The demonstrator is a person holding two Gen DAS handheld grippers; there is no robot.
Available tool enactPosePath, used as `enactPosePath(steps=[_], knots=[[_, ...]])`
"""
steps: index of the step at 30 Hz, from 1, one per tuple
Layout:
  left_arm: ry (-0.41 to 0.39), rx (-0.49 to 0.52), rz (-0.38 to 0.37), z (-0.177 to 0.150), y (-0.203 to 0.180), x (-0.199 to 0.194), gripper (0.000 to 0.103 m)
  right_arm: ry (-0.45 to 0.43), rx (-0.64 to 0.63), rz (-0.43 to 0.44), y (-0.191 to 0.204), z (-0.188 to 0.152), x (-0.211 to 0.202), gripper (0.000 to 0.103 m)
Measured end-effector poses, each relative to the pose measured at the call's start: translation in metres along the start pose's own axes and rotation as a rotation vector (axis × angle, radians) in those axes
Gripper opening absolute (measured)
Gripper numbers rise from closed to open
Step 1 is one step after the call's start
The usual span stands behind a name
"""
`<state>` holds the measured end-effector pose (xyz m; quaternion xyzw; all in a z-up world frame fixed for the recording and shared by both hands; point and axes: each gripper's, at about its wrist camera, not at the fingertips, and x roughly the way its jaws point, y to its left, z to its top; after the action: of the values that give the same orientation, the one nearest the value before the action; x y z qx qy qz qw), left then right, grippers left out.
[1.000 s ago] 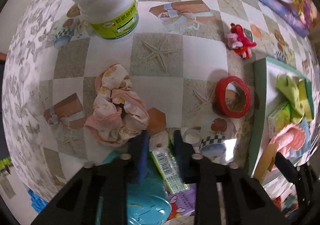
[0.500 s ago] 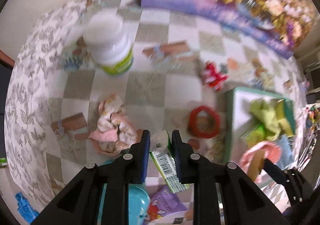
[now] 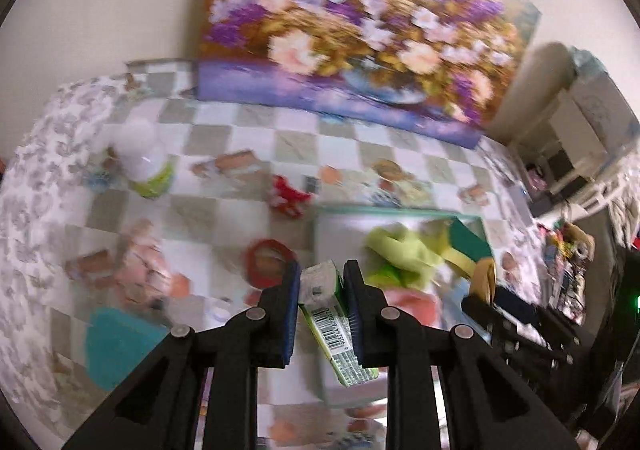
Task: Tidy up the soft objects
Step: 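Lower the tin into the tray and open the right gripper while the left gripper carries the green pack over, then lower the green tissue pack into the tray and open the left gripper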
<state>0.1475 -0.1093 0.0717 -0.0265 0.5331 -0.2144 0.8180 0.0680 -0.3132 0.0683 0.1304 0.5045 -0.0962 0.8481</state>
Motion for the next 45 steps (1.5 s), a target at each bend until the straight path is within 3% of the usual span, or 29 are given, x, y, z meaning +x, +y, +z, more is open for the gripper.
enactPosePath(steps=[4, 9, 19, 28, 30, 32, 34, 39, 43, 45], knots=[[0.033, 0.009, -0.028, -0.024, -0.021, 0.015, 0.023, -0.002, 0.052, -0.032, -0.03, -0.004, -0.007, 0.05], [0.106, 0.003, -0.04, -0.048, -0.033, 0.045, 0.023, 0.023, 0.06, -0.038, -0.042, -0.009, -0.001, 0.05], [0.229, 0.024, -0.023, -0.078, -0.03, 0.096, 0.023, 0.222, 0.052, -0.073, -0.041, -0.028, 0.061, 0.05], [0.225, -0.001, 0.005, -0.076, -0.017, 0.1, 0.024, 0.233, 0.047, -0.089, -0.04, -0.034, 0.064, 0.05], [0.216, 0.007, 0.006, -0.074, -0.019, 0.096, 0.028, 0.222, 0.041, -0.095, -0.038, -0.033, 0.06, 0.052], [0.201, 0.008, 0.002, -0.07, -0.02, 0.091, 0.052, 0.208, 0.036, -0.106, -0.035, -0.03, 0.055, 0.056], [0.175, 0.008, 0.002, -0.066, -0.022, 0.085, 0.062, 0.188, 0.031, -0.119, -0.033, -0.028, 0.049, 0.064], [0.128, 0.029, 0.031, -0.06, -0.024, 0.072, 0.063, 0.146, 0.022, -0.135, -0.032, -0.019, 0.035, 0.064], [0.088, 0.031, 0.077, -0.055, -0.021, 0.064, 0.074, 0.12, 0.029, -0.147, -0.031, -0.015, 0.024, 0.064], [0.066, 0.026, 0.103, -0.053, -0.017, 0.061, 0.08, 0.112, 0.029, -0.15, -0.031, -0.013, 0.022, 0.069]])
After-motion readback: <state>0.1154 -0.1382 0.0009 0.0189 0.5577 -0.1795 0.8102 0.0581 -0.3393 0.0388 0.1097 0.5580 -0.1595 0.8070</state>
